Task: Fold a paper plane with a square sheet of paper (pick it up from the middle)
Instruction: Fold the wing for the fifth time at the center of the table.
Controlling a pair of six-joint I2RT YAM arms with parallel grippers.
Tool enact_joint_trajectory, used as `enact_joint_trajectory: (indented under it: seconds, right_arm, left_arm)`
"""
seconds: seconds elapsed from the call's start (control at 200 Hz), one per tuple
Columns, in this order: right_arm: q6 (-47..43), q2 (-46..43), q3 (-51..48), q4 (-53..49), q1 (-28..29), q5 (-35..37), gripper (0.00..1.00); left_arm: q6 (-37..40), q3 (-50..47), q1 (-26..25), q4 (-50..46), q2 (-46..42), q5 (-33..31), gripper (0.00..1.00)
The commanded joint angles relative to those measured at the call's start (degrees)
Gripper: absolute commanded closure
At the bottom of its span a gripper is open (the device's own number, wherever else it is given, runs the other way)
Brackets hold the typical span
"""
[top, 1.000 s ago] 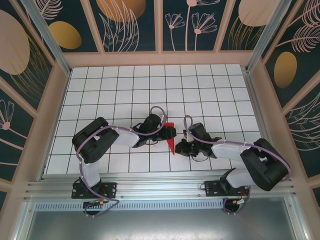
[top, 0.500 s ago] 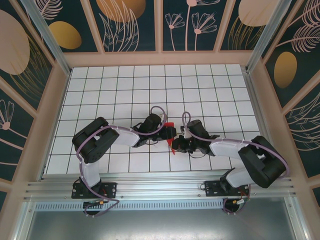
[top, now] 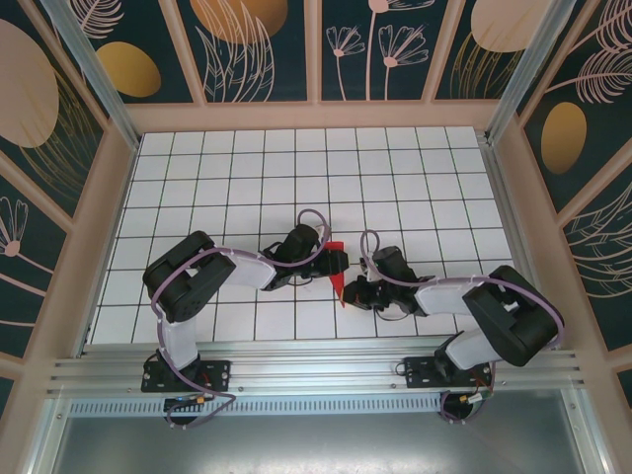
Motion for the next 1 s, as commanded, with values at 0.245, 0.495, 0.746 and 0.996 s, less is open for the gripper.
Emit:
enact_joint_trajectory:
  seconds: [0.245, 0.495, 0.746, 0.996]
  right_arm:
    - [-3.81, -5.64, -3.01, -13.62, 1.59, -1.61, 0.91]
    - [-1.45, -14.99, 0.74, -14.82, 1.67, 3.19, 0.90]
    - [2.19, -9.03, 5.65, -4.83, 1.73, 4.01, 0.88]
    - [5.19, -1.74, 5.49, 3.55, 1.68, 4.62, 0.88]
  left_arm:
    - [0.73, -0.73, 0.58, -5.38, 3.10, -1.34, 0.56]
    - [0.63, -1.08, 0.56, -4.94, 2.94, -1.08, 0.56]
    - [0.59, -0.78, 0.55, -4.78, 3.16, -0.79, 0.56]
    - [0.50, -0.75, 0.55, -4.90, 3.11, -0.71, 0.56]
